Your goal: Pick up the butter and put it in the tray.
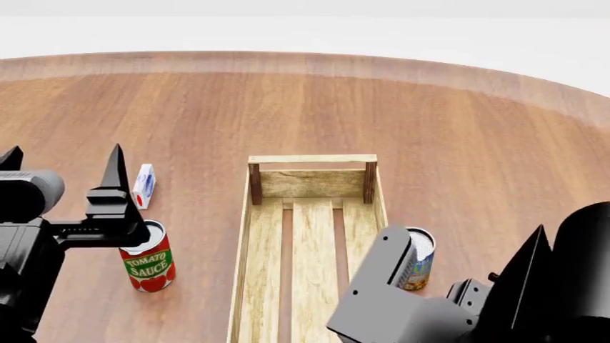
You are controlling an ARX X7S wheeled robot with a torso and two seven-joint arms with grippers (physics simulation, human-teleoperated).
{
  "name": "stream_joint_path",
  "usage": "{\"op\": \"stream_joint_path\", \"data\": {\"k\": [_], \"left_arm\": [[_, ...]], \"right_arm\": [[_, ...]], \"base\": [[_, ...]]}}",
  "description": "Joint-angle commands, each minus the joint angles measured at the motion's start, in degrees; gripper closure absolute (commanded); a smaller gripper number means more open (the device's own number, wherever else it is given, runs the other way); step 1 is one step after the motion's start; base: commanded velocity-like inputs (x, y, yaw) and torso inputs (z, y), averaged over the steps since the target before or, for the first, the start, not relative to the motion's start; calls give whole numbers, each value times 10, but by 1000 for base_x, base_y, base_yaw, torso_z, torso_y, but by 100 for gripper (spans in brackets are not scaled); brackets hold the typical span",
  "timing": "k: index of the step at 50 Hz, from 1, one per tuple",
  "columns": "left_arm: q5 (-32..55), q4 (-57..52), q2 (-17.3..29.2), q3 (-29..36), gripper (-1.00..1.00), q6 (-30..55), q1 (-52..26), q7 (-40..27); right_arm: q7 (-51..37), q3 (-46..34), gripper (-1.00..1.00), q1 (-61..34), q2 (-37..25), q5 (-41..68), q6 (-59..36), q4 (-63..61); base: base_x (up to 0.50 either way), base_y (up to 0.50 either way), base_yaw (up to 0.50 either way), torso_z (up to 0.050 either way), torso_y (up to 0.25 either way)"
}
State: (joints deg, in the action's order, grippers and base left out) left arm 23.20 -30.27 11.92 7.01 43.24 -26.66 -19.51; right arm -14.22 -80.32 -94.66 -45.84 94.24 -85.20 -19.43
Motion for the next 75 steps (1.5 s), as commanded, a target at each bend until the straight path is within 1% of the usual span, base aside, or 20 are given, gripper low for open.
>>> {"op": "stream_joint_path", "data": {"k": [1,13,26,49,75], "left_arm": [[4,-2,2,3,-100,0,-1,-3],[7,-2,3,7,-100,2,-5,-7],[10,-1,6,9,-100,-1,-4,-10],[13,3,10,16,-100,-8,-4,-14],[18,2,15,21,-100,-12,-1,-20]], "right_arm": [[72,-20,-100,12,10,-81,34,-1],[136,-45,-100,38,26,-152,82,13],[162,-61,-100,53,32,-184,108,25],[232,-100,-100,96,59,-267,184,73],[265,-123,-100,126,74,-299,222,103]], "base": [[0,0,0,0,0],[0,0,0,0,0],[0,0,0,0,0],[0,0,0,0,0],[0,0,0,0,0]]}}
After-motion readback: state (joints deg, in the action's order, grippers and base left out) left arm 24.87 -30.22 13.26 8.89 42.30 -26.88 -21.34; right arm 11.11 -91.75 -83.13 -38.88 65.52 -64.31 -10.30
